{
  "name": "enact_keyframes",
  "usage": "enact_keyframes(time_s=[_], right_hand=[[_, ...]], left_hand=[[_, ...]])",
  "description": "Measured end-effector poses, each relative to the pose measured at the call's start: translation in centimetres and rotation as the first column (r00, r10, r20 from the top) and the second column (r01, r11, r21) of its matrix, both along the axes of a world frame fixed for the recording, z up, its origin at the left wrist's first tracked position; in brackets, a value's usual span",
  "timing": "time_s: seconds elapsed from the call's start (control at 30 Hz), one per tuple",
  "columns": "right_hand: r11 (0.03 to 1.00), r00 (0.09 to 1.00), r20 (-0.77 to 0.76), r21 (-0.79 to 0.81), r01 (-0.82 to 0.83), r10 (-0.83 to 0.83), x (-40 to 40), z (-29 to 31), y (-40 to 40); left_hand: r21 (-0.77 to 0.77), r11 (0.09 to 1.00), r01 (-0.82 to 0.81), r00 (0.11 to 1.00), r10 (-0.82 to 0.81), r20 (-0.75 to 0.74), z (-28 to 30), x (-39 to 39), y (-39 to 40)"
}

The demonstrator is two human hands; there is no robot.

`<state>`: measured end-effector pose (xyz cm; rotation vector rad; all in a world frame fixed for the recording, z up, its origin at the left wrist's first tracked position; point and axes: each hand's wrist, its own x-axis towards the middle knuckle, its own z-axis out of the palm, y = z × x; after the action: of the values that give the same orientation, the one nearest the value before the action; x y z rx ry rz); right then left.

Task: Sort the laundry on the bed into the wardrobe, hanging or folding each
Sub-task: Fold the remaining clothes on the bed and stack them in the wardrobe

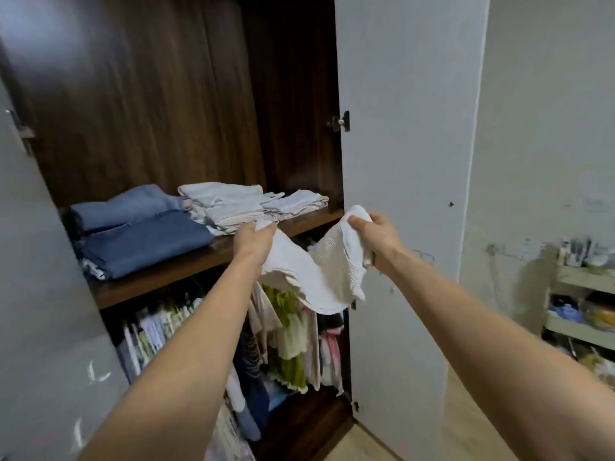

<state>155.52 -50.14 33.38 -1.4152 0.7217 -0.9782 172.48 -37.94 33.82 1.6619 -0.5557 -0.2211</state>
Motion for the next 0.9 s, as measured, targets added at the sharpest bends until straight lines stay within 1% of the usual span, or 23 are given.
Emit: enact_keyframes(time_s=[0.1, 0.17, 0.3, 0.43, 0.57, 0.73, 0.77, 0.87, 0.9], right_hand=[[0.995, 0.996, 0.022, -0.045, -0.084, 0.085, 6.2, 3.5, -6.0], [0.99, 0.991, 0.045, -0.075, -0.123, 0.126, 10.2, 6.1, -9.3], [0.971, 0.967, 0.108, -0.102, -0.218, 0.229, 18.2, 10.0, -14.6], [0.95, 0.94, 0.157, -0.127, -0.285, 0.303, 26.9, 11.5, -18.9], [0.939, 0.926, 0.173, -0.133, -0.316, 0.336, 36.5, 12.0, -22.4], [0.929, 0.919, 0.143, -0.094, -0.358, 0.368, 49.8, 13.7, -26.3], [0.924, 0.912, 0.155, -0.095, -0.37, 0.381, 52.1, 14.4, -27.0], [0.912, 0.892, 0.191, -0.098, -0.398, 0.41, 58.0, 16.0, -29.4], [0.911, 0.889, 0.202, -0.082, -0.404, 0.412, 59.7, 16.0, -30.4]], left_hand=[[-0.11, 0.992, -0.061, 0.998, 0.06, -0.013, 3.5, 5.0, -4.0], [-0.155, 0.981, -0.116, 0.993, 0.111, -0.036, 5.7, 8.5, -5.7], [-0.17, 0.951, -0.257, 0.966, 0.26, -0.004, 9.0, 15.7, -7.9], [-0.213, 0.916, -0.34, 0.935, 0.353, 0.026, 10.7, 23.0, -9.7], [-0.24, 0.885, -0.4, 0.905, 0.422, 0.048, 11.6, 31.1, -12.1], [-0.237, 0.869, -0.434, 0.89, 0.455, 0.039, 13.7, 42.2, -16.2], [-0.236, 0.866, -0.441, 0.886, 0.462, 0.041, 14.6, 44.0, -16.9], [-0.294, 0.847, -0.442, 0.876, 0.479, 0.063, 16.5, 49.1, -19.0], [-0.299, 0.845, -0.443, 0.878, 0.476, 0.046, 16.8, 50.5, -19.5]])
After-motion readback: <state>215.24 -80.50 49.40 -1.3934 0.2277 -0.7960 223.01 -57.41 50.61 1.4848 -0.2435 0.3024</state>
